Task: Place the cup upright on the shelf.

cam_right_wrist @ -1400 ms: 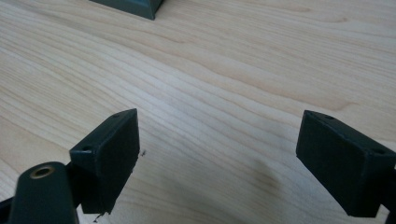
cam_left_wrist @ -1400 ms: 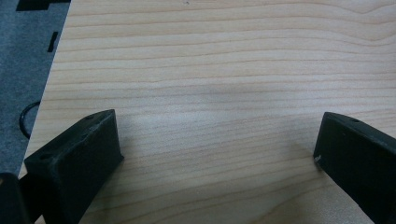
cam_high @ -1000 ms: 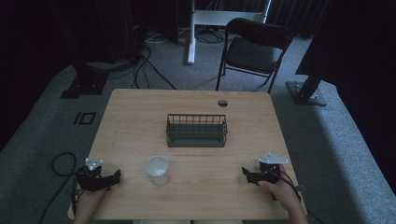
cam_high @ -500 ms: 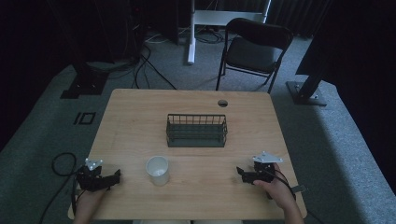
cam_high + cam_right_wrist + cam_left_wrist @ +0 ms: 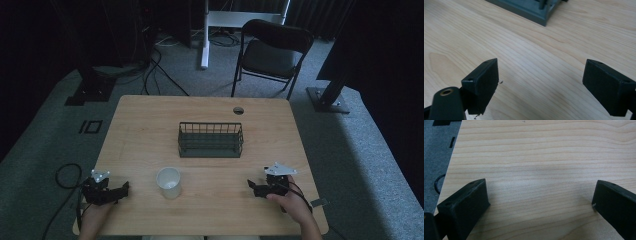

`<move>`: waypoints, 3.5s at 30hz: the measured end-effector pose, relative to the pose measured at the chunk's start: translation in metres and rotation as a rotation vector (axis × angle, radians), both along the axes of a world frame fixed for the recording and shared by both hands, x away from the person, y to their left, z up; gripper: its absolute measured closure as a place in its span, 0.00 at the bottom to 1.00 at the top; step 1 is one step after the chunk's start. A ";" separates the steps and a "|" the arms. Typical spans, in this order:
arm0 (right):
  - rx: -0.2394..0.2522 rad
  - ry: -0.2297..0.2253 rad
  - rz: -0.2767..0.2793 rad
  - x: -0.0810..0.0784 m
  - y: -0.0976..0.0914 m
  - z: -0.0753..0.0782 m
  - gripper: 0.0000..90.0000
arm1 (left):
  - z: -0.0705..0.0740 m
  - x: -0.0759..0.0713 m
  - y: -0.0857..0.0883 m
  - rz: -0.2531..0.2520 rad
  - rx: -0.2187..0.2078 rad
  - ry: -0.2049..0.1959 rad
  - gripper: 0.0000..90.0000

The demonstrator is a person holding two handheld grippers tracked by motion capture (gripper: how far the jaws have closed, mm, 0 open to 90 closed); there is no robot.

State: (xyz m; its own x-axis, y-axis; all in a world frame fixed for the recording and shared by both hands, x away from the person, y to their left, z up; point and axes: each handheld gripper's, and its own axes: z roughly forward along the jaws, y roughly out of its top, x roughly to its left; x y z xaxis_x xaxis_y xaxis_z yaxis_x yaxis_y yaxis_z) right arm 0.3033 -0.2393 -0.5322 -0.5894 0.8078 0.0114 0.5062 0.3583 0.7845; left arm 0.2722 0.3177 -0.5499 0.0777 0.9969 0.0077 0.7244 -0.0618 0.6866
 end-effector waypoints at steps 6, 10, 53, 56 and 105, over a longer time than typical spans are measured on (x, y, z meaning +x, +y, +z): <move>0.011 -0.010 0.034 -0.001 0.009 0.002 0.15 | 0.000 0.000 0.000 0.000 0.000 0.000 0.01; 0.015 -0.019 0.063 -0.001 0.015 0.004 0.15 | 0.000 0.000 0.000 0.000 0.000 0.000 0.01; 0.071 -0.023 0.312 -0.004 0.105 0.004 0.15 | 0.000 0.000 0.000 0.000 -0.001 0.000 0.01; 0.077 -0.024 0.329 -0.005 0.111 0.004 0.15 | 0.000 0.000 0.000 0.000 0.000 0.000 0.01; 0.138 -0.077 0.538 -0.009 0.210 0.017 0.15 | 0.000 0.000 0.001 -0.006 0.000 0.001 0.01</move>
